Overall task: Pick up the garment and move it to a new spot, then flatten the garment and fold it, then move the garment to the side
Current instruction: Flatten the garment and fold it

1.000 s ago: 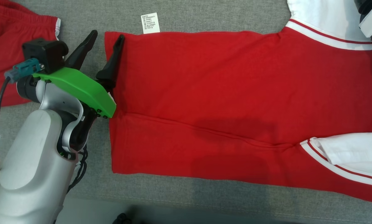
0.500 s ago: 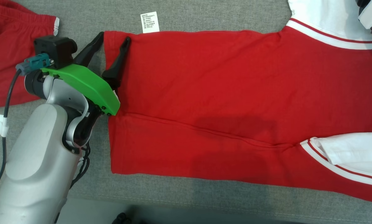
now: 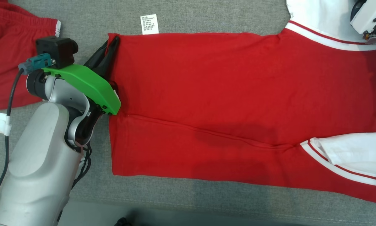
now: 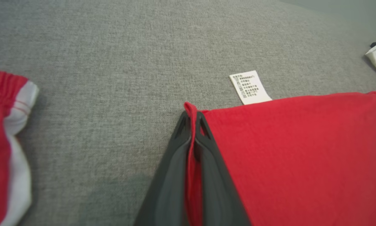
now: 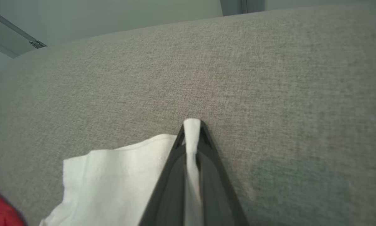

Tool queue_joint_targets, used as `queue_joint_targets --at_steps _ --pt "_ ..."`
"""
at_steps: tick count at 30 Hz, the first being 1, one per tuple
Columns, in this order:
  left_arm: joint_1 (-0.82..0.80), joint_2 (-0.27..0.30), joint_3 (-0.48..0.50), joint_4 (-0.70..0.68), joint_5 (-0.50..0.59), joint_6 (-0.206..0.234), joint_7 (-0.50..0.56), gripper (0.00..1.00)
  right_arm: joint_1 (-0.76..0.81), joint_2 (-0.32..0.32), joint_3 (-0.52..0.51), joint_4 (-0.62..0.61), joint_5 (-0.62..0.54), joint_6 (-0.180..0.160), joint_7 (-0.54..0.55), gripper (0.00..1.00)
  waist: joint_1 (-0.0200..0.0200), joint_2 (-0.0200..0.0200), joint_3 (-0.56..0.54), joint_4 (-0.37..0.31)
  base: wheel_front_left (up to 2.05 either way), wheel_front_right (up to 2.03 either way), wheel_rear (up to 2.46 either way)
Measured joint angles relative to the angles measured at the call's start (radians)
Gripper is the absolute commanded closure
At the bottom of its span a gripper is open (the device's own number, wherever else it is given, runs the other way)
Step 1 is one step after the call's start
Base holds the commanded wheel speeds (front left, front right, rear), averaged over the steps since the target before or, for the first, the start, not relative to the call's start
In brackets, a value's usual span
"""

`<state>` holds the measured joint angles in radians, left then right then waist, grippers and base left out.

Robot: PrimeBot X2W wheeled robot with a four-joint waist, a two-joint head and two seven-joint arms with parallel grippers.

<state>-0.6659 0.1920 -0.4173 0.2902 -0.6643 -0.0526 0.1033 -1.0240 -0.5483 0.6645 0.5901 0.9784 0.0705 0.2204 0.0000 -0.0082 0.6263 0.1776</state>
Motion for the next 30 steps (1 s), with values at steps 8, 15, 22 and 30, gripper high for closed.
queue_joint_targets --at_steps 8,15,22,30 --pt "0.000 -0.007 0.000 0.039 0.000 -0.010 -0.030 1.00 0.001 0.039 0.002 0.030 0.009 0.024 -0.054 1.00 0.0000 0.0000 -0.032 -0.004 0.00 0.00 0.00" --pt "0.001 -0.006 0.001 0.075 0.000 -0.019 -0.053 1.00 0.008 0.053 -0.011 0.043 0.018 0.035 -0.129 1.00 0.0000 0.0000 -0.072 -0.015 0.00 0.00 0.00" --pt "0.020 0.007 0.004 0.095 -0.002 -0.033 -0.080 1.00 0.043 0.091 -0.013 0.047 0.056 0.044 -0.181 1.00 0.0000 0.0000 -0.120 -0.033 0.00 0.00 0.00" --pt "0.079 0.016 -0.009 0.122 -0.004 -0.046 -0.106 1.00 0.113 0.106 0.010 0.039 0.072 0.053 -0.230 1.00 0.0000 0.0000 -0.186 -0.057 0.00 0.00 0.00"
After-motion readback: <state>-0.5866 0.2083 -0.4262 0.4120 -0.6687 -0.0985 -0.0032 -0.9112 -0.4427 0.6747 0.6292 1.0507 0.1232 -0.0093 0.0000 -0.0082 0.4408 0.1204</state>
